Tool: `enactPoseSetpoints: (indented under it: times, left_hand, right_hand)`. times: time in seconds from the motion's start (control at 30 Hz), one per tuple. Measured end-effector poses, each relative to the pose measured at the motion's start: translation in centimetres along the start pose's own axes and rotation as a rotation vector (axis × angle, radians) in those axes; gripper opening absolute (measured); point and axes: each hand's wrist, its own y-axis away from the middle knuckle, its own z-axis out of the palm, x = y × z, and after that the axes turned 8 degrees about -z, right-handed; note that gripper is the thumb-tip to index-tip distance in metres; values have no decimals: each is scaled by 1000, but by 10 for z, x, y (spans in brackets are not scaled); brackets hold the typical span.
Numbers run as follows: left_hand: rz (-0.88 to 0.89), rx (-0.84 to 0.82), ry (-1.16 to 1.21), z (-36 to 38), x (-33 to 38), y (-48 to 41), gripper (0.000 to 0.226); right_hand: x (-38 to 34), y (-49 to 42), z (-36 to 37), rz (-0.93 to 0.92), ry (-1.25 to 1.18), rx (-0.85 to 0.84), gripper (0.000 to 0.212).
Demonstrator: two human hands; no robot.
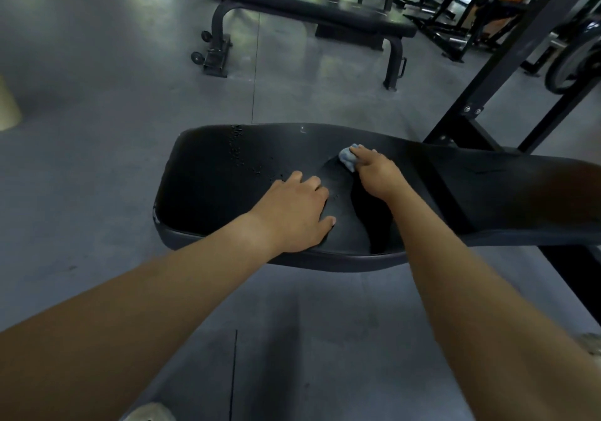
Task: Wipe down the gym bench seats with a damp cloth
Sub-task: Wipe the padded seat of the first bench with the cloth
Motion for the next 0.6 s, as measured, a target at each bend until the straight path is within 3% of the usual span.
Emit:
enactPoseSetpoints:
  times: [0.1, 0.3, 0.5, 0.6]
  left_hand:
    - [-3, 16, 0, 0, 2, -1, 52]
    - [-16, 70, -17, -1, 6, -4, 47]
    - [-31, 73, -13, 0, 11, -1, 45]
    - [-38, 84, -16, 2, 16, -4, 43]
  right_hand:
    - [-17, 2, 13, 27, -104, -11, 42]
    - [-27, 17, 28, -138, -136, -75, 59]
    - [18, 18, -10, 153, -92, 108, 56]
    - [6, 25, -6, 177, -61, 129, 51]
